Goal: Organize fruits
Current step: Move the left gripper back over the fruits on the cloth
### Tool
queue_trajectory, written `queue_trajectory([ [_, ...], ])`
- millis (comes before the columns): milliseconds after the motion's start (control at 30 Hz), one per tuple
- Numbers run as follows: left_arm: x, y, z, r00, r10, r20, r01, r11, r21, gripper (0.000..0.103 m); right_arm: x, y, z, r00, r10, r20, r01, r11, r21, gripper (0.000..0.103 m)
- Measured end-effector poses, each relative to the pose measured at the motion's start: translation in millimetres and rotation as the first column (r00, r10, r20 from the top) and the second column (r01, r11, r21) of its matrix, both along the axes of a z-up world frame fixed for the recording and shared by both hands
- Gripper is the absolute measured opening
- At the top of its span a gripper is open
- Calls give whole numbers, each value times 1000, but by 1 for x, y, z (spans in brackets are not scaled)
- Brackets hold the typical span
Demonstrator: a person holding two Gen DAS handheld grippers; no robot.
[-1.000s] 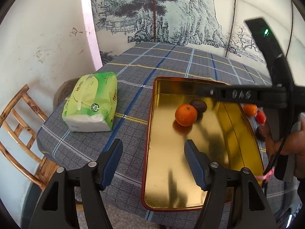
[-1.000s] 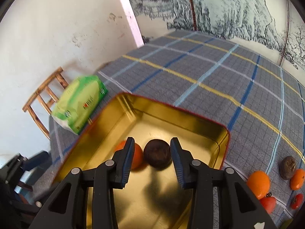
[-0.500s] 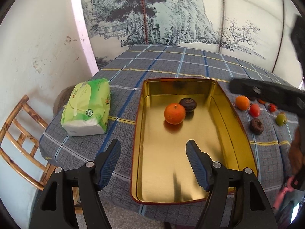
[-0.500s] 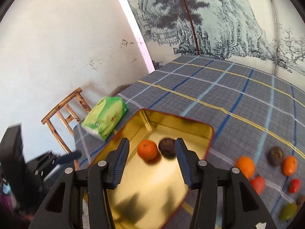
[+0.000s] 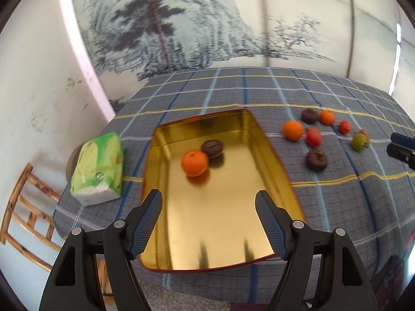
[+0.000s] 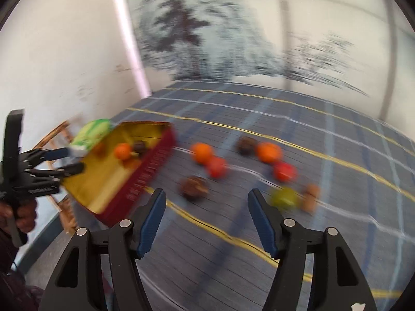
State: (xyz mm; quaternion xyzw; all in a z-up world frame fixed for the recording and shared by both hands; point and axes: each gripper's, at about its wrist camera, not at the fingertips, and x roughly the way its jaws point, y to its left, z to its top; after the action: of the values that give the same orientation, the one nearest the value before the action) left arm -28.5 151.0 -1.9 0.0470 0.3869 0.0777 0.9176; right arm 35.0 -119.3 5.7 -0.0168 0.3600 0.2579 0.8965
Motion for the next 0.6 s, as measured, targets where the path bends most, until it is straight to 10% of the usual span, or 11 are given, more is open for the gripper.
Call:
queue_trajectory([
  [300,19,-63,5,970,-240,-40,241,971,-1,75,16,-116,-42,954,-292,-73,294,956,12,63],
  [600,83,-105,-16,949,-282,-140,277,959,-53,75,19,-131,-58,953,-289,-94,295,954,59,64],
])
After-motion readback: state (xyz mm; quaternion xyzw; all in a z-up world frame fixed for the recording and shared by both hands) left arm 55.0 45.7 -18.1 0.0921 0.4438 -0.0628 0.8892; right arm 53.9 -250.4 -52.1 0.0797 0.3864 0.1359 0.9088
